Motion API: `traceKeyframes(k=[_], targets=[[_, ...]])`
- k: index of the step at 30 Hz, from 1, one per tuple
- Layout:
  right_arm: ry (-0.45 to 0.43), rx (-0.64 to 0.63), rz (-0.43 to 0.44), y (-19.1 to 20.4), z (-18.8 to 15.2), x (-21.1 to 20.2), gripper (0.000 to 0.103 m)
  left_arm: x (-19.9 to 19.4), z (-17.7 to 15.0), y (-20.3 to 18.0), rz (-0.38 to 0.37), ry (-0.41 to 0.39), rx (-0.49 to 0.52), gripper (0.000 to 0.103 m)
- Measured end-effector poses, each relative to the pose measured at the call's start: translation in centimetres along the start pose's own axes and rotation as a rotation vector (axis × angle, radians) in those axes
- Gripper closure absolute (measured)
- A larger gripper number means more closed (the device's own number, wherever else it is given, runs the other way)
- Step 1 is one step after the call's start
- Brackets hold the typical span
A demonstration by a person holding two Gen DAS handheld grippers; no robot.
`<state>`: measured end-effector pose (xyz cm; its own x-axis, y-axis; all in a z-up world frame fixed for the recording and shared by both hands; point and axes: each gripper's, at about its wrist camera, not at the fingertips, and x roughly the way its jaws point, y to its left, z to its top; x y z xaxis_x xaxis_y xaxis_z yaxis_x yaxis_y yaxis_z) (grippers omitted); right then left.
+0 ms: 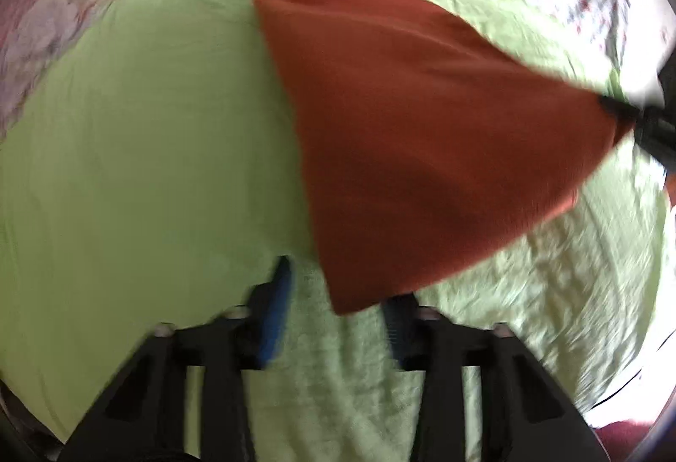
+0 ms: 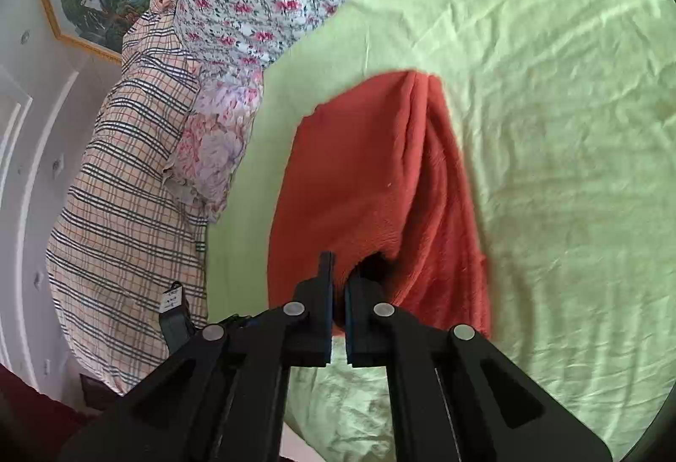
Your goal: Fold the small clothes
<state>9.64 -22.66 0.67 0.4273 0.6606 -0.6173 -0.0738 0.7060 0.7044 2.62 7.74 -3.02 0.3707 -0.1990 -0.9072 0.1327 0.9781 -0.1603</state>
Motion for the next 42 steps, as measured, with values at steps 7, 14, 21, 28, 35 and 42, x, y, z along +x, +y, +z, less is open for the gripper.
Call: traceKeyframes(k=[7,14,21,28,35,42], targets=[[0.135,-0.128,-0.304,-3.0,-2.9,3.9,0.098,1.3,-0.7,1.4,-0.056,0.09,-0.112,0.089],[0.134,-0.068,-0.243,-3.4,-2.1,2.3,0.092,-3.2,-0.7,2.0,-0.15,0.07,-0.032,0.088],[0.04,-0.069,-0.189,-2.4,3.0,2.8,0.068,-5.6,2.8,0.0,-0.257,-0.036,0.026,0.079],[0.154,-0.084,-0.256,-3.3,5.6,9.0,0.093,-0.1,4.9,-1.6,-0.259,0.059,0.039,0.077],[0.097,-0.149,-0.34,-3.5,5.4,8.6,0.094,2.8,3.4,-1.5,-0.256,0.106,0.016,0.082],[0.058,-0.076,-0.345,-5.0,4.5,8.8,0.09,2.8,3.5,-1.5,-0.26,0.109,-0.03,0.081]])
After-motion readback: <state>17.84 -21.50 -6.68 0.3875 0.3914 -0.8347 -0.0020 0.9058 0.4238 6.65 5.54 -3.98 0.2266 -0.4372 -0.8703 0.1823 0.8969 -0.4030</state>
